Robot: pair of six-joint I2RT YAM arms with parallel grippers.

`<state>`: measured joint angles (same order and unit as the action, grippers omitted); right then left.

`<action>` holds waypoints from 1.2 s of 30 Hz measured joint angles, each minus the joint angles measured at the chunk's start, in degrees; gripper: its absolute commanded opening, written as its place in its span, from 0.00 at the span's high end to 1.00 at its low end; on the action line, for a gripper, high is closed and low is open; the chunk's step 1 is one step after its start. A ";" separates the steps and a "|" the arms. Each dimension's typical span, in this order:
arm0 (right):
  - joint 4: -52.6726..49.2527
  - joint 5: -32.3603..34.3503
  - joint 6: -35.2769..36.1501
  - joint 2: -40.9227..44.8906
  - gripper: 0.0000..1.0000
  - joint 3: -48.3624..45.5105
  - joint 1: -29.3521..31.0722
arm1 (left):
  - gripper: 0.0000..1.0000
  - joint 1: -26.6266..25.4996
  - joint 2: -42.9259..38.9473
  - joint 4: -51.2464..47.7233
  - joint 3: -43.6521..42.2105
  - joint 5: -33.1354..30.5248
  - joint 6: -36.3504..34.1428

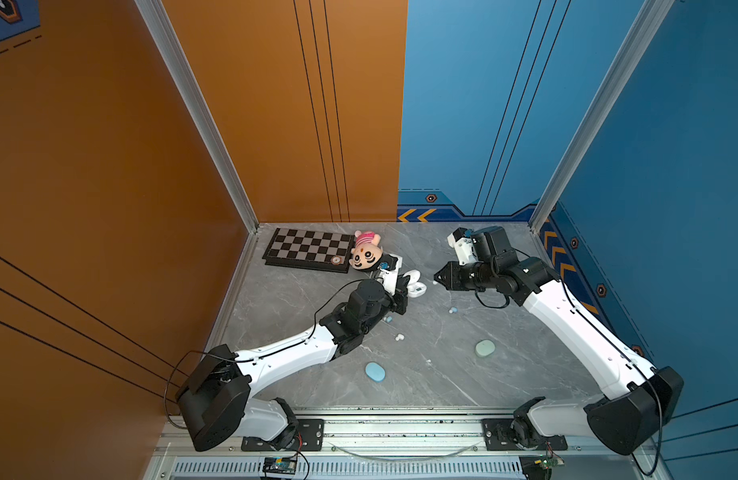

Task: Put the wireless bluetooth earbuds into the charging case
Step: 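Carry the earbud with the right gripper over the open case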

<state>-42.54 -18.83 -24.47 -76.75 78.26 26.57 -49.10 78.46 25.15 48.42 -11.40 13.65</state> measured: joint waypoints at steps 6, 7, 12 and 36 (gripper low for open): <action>-0.55 -0.59 0.02 0.74 0.87 -0.37 0.55 | 1.00 -0.55 0.66 0.35 2.51 0.31 -1.75; -0.55 -0.68 0.02 0.74 0.87 -0.37 0.57 | 1.00 -0.55 0.76 0.42 2.82 0.33 -1.90; -0.72 -0.68 0.07 0.74 0.87 -0.35 0.90 | 1.00 -0.96 0.96 0.61 3.13 0.39 -2.69; -1.86 -0.68 0.24 0.76 0.84 1.40 1.86 | 1.00 -3.85 1.01 0.79 3.13 -2.97 -9.40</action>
<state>-44.40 -19.51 -24.23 -75.99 79.66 28.42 -52.95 79.46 25.93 51.55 -14.37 4.25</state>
